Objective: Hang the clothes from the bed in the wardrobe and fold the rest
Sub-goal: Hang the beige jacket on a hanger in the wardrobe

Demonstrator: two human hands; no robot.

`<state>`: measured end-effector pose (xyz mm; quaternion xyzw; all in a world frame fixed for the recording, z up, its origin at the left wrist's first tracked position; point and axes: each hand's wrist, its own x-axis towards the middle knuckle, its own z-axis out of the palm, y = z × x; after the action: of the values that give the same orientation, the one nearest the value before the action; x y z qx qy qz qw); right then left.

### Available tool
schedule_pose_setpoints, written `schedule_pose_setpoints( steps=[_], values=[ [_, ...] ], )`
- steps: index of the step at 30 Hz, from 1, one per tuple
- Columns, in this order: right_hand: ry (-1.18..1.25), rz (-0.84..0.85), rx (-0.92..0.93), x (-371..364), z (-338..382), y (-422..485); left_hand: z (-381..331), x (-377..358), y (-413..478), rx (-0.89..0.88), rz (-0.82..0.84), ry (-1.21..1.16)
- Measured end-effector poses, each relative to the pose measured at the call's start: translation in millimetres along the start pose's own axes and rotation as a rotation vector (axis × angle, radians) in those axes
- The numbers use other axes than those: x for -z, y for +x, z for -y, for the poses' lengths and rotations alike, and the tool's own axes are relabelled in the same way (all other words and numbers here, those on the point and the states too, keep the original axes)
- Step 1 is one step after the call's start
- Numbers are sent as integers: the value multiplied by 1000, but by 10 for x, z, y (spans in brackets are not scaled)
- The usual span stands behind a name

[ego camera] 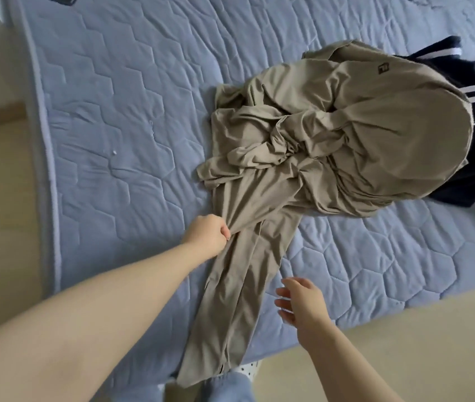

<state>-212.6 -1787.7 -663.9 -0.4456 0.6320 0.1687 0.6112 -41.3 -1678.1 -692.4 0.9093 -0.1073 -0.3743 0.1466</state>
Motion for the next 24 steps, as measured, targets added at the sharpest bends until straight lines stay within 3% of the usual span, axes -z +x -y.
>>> schedule_pose_setpoints(
  steps=[6, 10, 16, 19, 21, 24],
  values=[
    [-82, 16, 40, -74, 174, -139, 444, 323, -531, 36, -7, -42],
    [-33, 66, -24, -281, 283, -283, 709, 375, -1019, -115, 263, 1],
    [144, -13, -109, -761, 460, -327, 897, 449, -1271, 4, 542, -357],
    [82, -15, 115, -973, 399, -363, 882, 473, -1173, 144, 360, -692],
    [-20, 103, 216, -1143, 281, -507, 860, 517, -1087, 370, 180, -992],
    [-166, 362, 165, -1321, 37, -833, 928, 579, -961, 592, 179, -1393]
  ],
)
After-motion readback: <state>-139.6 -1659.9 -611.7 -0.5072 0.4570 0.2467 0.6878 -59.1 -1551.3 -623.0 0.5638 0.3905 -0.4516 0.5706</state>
